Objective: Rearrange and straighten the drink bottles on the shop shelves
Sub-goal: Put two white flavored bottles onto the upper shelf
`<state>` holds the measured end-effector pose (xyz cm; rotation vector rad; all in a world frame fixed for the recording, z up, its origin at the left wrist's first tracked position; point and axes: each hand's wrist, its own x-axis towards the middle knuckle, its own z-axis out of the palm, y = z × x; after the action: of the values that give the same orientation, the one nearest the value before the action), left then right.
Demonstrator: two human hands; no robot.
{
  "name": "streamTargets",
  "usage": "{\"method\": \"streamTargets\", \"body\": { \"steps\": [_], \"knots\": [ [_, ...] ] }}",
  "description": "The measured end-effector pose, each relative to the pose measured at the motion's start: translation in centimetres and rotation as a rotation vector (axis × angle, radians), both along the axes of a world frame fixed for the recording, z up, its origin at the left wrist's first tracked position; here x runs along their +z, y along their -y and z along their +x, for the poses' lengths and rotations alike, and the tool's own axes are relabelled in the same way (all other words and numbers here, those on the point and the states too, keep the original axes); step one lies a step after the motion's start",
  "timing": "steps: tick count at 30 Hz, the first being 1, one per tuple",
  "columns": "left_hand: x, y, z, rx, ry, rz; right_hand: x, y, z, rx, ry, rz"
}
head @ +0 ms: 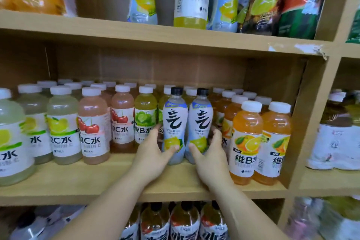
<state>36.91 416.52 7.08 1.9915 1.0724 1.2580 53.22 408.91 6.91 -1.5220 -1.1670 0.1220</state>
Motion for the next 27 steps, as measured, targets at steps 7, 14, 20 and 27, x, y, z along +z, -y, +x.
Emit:
{"method": "streamTargets", "body": {
  "steps": [7,14,20,27],
  "knots": [
    [-0.1,-0.1,0.2,0.007,-0.049,0.036,-0.1,0.0,0.2,-0.009,0.029,0.000],
    [0.7,1.7,-0.6,-0.009,-0.033,0.078,0.4,1.3,-0.6,0.009,0.052,-0.011],
    [1.5,6.2,-3.1,-0.016,0.121,0.219,1.8,6.2,-2.7,0.097,0.011,0.167],
    [9.3,12.1,-6.9,0.006,0.346,0.374,9.6,12.1,-3.8,0.161,0.000,0.460]
  ]
}}
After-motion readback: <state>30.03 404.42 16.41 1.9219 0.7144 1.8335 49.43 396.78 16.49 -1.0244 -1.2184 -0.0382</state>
